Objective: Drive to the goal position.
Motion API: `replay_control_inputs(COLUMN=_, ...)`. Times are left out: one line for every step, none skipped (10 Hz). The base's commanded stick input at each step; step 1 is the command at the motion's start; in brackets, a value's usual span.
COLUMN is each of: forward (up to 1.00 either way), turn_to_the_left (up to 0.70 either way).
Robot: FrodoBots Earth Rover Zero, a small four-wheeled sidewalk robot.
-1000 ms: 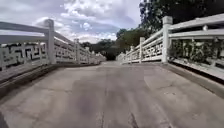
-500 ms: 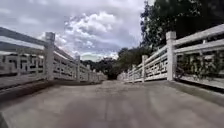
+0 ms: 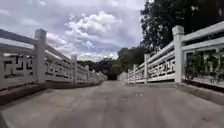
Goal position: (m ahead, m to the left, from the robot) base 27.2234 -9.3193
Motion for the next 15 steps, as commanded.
replay_control_inputs(forward=0.70, turn_to_the_left=0.00)
replay_control_inputs(forward=0.70, turn_to_the_left=0.00)
replay_control_inputs(forward=0.70, turn_to_the_left=0.00)
replay_control_inputs(forward=0.70, turn_to_the_left=0.00)
replay_control_inputs(forward=0.70, turn_to_the_left=0.00)
replay_control_inputs(forward=0.70, turn_to_the_left=0.00)
replay_control_inputs(forward=0.70, turn_to_the_left=0.00)
replay_control_inputs(forward=0.70, turn_to_the_left=0.00)
replay_control_inputs(forward=0.70, turn_to_the_left=0.00)
replay_control_inputs(forward=0.70, turn_to_the_left=0.00)
replay_control_inputs(forward=0.70, turn_to_the_left=0.00)
replay_control_inputs(forward=0.70, turn_to_the_left=0.00)
replay_control_inputs(forward=0.70, turn_to_the_left=0.00)
replay_control_inputs(forward=0.70, turn_to_the_left=0.00)
replay_control_inputs(forward=0.70, turn_to_the_left=0.00)
